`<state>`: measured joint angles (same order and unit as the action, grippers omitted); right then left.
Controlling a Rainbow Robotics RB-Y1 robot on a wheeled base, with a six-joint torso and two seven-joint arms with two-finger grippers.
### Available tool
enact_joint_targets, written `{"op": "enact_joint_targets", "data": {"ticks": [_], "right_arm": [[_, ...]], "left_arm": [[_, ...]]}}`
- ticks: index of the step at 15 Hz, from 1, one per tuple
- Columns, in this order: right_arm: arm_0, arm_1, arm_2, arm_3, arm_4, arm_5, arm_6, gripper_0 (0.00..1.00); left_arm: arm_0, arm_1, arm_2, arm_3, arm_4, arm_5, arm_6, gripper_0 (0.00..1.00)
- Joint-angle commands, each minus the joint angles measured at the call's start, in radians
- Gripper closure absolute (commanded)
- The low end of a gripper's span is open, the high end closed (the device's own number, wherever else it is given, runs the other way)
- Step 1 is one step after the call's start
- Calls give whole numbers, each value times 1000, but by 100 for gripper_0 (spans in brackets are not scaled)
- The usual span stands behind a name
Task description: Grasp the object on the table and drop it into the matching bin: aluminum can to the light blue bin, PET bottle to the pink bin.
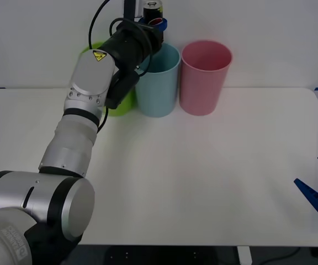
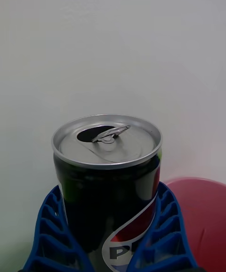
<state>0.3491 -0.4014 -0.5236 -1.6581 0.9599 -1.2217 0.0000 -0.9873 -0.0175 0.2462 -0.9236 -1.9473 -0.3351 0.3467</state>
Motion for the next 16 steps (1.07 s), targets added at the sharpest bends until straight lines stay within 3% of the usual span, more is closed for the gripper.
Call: {"op": "enact_joint_targets", "data": {"ticks": [1, 7, 10, 12, 13, 16], "right_arm": [[0, 0, 0, 0, 0, 0, 0, 0], [0, 0, 0, 0, 0, 0, 0, 0], [0, 0, 0, 0, 0, 0, 0, 0], [0, 0, 0, 0, 0, 0, 0, 0], [0, 0, 0, 0, 0, 0, 0, 0], [0, 0, 0, 0, 0, 0, 0, 0]], "left_arm": [[-8, 0, -2, 14, -2, 27, -5, 99], [-8, 0, -24, 25, 13, 70, -12, 99], [-8, 0, -34, 26, 28, 76, -12, 85], [-8, 0, -39, 25, 36, 87, -11, 14], [-8, 0, -39, 25, 41, 87, -12, 0], [-7, 0, -41, 26, 48, 90, -12, 0]]}}
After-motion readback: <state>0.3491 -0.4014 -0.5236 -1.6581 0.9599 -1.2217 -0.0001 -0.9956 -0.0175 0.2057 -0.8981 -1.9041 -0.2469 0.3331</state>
